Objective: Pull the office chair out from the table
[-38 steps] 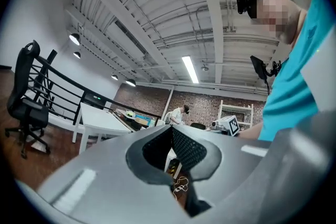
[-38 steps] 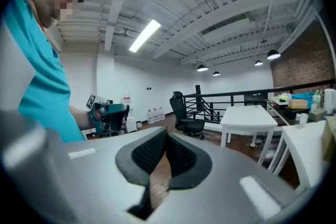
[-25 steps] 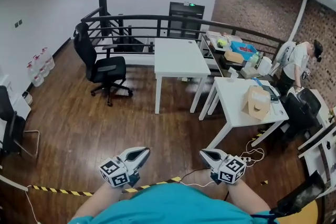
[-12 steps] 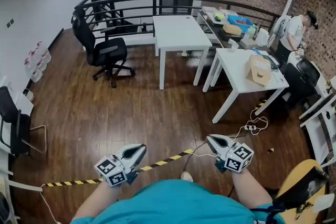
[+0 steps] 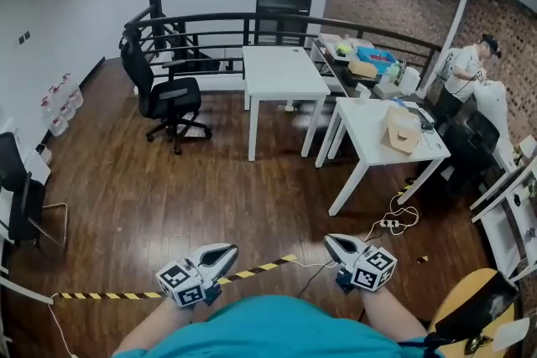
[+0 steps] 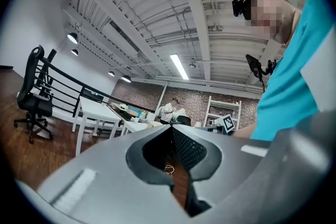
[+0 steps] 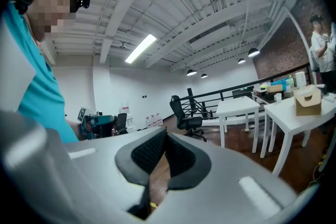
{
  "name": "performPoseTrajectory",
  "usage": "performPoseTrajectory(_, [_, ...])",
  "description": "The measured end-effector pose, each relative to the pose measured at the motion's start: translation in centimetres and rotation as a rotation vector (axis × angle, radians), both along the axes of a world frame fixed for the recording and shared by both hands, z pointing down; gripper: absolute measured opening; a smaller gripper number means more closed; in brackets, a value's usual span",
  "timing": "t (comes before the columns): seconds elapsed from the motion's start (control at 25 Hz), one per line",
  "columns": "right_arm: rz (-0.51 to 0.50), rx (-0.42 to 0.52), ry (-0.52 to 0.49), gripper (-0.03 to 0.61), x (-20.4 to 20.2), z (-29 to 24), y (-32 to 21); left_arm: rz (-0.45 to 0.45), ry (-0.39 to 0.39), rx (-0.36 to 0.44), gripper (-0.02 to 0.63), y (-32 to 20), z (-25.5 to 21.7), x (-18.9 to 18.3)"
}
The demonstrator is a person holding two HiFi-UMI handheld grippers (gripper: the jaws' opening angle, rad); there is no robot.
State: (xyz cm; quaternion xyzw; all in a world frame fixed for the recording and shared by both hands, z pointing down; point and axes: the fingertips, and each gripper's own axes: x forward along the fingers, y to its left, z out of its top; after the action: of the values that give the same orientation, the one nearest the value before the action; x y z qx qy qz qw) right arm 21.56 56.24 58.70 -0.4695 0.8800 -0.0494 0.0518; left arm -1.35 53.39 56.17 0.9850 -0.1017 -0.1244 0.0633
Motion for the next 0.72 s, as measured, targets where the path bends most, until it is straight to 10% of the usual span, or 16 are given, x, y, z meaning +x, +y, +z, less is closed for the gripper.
performPoseTrajectory(0.72, [-0.06,0.026,0.077,0.005,4.2,0.1,2.8,-0.083,-0.021,-0.03,0.02,2.8,0.7,4.5])
